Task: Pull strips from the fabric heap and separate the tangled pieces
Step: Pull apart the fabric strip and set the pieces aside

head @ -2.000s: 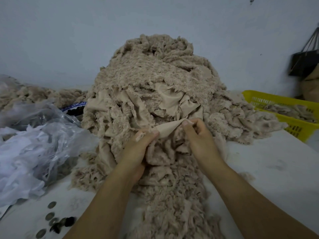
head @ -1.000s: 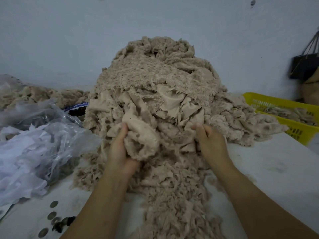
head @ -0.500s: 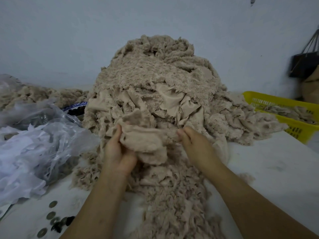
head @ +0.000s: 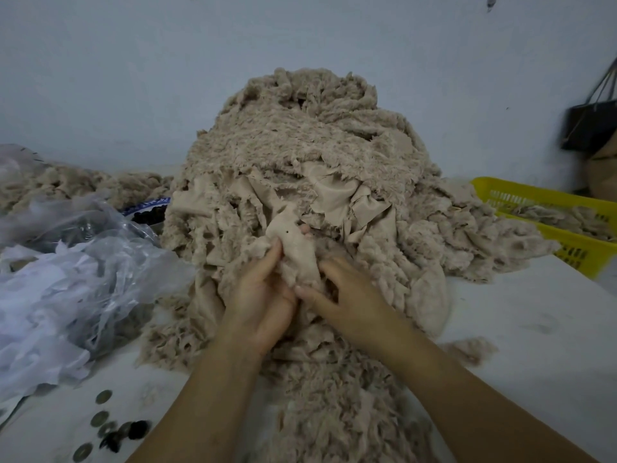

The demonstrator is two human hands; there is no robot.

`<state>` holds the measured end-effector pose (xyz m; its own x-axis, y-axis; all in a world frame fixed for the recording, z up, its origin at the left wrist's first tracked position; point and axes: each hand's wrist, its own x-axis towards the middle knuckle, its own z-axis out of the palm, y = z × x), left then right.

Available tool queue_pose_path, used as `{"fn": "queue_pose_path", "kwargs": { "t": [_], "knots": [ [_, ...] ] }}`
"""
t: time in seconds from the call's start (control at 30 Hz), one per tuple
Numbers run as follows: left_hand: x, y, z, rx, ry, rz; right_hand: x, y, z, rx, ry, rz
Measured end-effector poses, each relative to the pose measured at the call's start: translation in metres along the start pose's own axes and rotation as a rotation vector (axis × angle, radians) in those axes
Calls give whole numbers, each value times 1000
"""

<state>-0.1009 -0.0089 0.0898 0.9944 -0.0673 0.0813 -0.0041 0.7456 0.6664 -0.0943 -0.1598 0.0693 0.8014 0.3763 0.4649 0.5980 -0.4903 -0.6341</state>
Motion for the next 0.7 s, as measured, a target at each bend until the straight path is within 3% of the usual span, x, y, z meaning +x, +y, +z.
{"fn": "queue_pose_path", "kwargs": {
  "t": [0.07,0.17,0.23,0.33,0.43,0.5,0.6,0.7],
  "knots": [
    [0,1,-1,0,-50,2,3,5,0,-4,70,3],
    [0,3,-2,58,-4,15,5,12,-14,297,240,271],
    [-2,-4,2,267,55,38,6,10,-21,580,286,412],
    [-6,-21,5,759,165,119,8,9,-21,936,232,433],
    [-8,-25,5,1165,44,202,4,9,-11,635,-5,343],
    [-7,-27,3,1275,-51,228,5,15,-4,417,-18,361],
    [-6,-26,2,1260,-47,196,8,22,-10,634,119,495],
    [-4,-22,-1,1131,73,215,7,25,-21,815,70,523]
  ]
}}
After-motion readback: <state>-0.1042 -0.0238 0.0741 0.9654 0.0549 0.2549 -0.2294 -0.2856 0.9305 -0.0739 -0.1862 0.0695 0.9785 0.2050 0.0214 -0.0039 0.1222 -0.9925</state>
